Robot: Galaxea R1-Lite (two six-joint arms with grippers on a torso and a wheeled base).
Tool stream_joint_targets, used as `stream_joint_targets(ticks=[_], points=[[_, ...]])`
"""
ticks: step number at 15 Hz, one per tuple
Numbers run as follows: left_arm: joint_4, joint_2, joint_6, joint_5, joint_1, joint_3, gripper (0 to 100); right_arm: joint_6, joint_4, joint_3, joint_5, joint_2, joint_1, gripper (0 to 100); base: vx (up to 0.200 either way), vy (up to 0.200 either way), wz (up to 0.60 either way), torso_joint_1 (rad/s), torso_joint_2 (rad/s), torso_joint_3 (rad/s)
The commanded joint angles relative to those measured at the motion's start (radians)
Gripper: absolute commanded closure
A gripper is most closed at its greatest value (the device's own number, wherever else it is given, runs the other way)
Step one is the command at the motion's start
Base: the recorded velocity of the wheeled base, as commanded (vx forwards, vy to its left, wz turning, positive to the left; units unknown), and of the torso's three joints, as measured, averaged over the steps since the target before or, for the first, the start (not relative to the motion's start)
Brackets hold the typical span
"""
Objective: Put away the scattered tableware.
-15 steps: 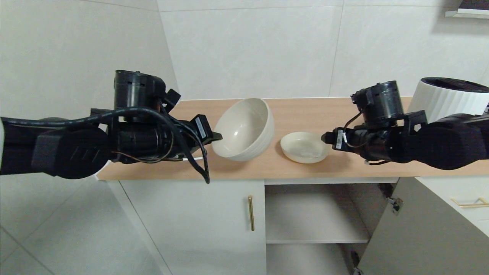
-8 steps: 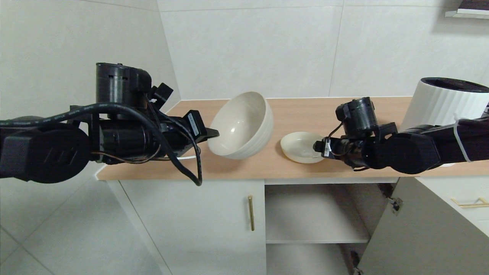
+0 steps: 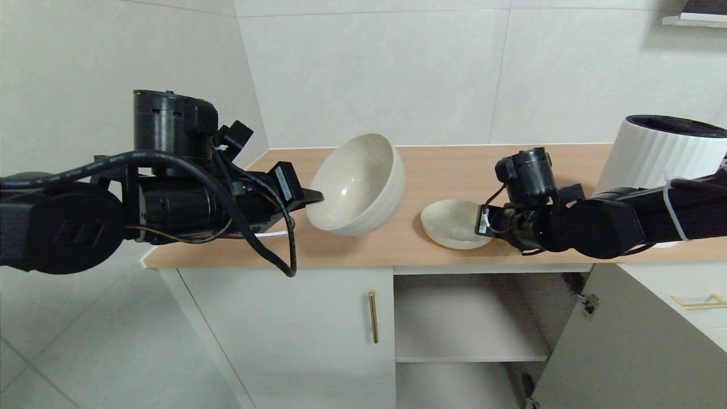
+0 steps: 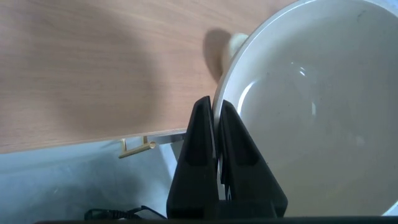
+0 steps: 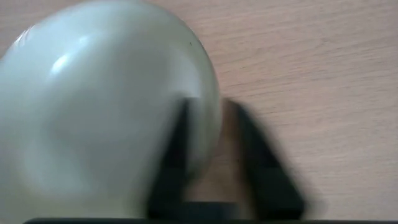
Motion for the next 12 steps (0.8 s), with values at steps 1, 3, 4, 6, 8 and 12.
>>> stream_joint_targets(ticks=[1, 3, 4, 6, 8, 12], points=[[0.0, -0.017, 0.015, 0.0, 0.0, 0.012, 100, 0.017, 0.01, 0.01, 0.027, -0.069, 0.0, 100, 0.0, 0.0, 0.0, 0.0, 0.0, 0.0], [0.0, -0.035, 0.047, 0.0, 0.0, 0.035, 100, 0.019, 0.018, 0.042, 0.087, -0.136, -0.004, 100, 0.0, 0.0, 0.0, 0.0, 0.0, 0.0], [0.0, -0.063, 0.08, 0.0, 0.0, 0.072, 100, 0.017, 0.046, 0.079, 0.167, -0.207, -0.018, 100, 0.0, 0.0, 0.0, 0.0, 0.0, 0.0], [-0.002, -0.092, 0.11, -0.002, -0.011, 0.118, 100, 0.017, 0.148, 0.096, 0.293, -0.311, -0.046, 100, 0.0, 0.0, 0.0, 0.0, 0.0, 0.0], [-0.002, -0.117, 0.118, 0.0, -0.026, 0.16, 100, 0.015, 0.222, 0.116, 0.373, -0.377, -0.061, 100, 0.0, 0.0, 0.0, 0.0, 0.0, 0.0], [-0.002, -0.124, 0.139, 0.001, -0.051, 0.191, 100, -0.05, 0.268, 0.206, 0.498, -0.459, -0.08, 100, 0.0, 0.0, 0.0, 0.0, 0.0, 0.0]])
